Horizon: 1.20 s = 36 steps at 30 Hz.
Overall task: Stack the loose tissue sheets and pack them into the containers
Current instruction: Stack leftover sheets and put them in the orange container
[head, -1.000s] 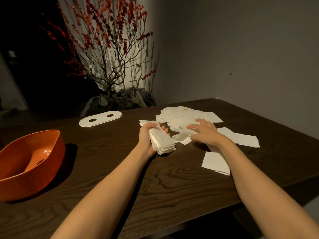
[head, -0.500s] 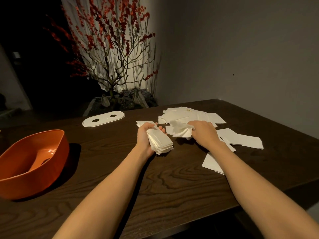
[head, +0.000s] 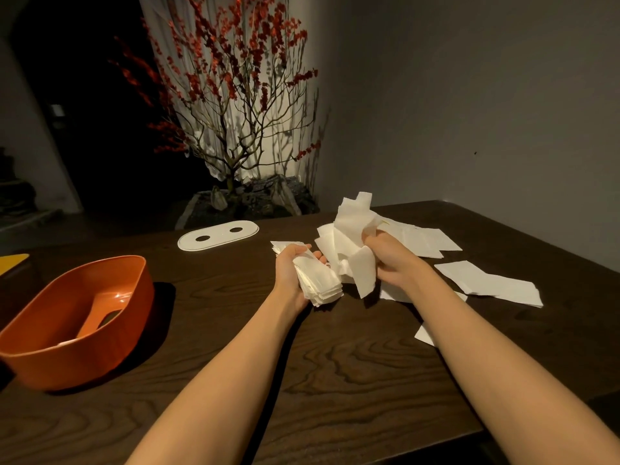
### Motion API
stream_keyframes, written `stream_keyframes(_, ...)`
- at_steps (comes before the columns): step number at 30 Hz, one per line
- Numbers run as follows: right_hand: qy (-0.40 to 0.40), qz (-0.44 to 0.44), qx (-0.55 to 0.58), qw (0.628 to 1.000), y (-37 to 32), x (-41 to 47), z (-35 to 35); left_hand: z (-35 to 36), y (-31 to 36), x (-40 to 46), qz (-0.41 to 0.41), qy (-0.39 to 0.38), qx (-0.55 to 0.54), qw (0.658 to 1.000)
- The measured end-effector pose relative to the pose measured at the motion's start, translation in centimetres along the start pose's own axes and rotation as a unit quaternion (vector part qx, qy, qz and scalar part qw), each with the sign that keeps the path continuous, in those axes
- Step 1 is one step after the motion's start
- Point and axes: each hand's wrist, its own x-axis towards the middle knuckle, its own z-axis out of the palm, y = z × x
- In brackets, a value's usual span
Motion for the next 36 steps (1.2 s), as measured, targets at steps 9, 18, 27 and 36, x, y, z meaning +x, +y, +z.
stream_keyframes(9,0.031,0.081,0.177,0.980,1.3,0.4,-0.4,-0.6,1.0,0.1,0.007,0.020,0.001,1.000)
stream_keyframes(18,0.068,0.126,0.080,0.986,0.7,0.6,-0.9,-0.5,0.9,0.3,0.012,0.040,0.017,0.999)
stream_keyframes(27,0.166,0.067,-0.072,0.981,1.2,0.5,-0.3,-0.5,1.2,0.7,0.105,0.100,0.026,0.989)
stream_keyframes(36,0.207,0.083,0.021,0.975,-0.1,-0.1,-0.4,-0.7,1.5,0.5,0.110,0.071,-0.100,0.986)
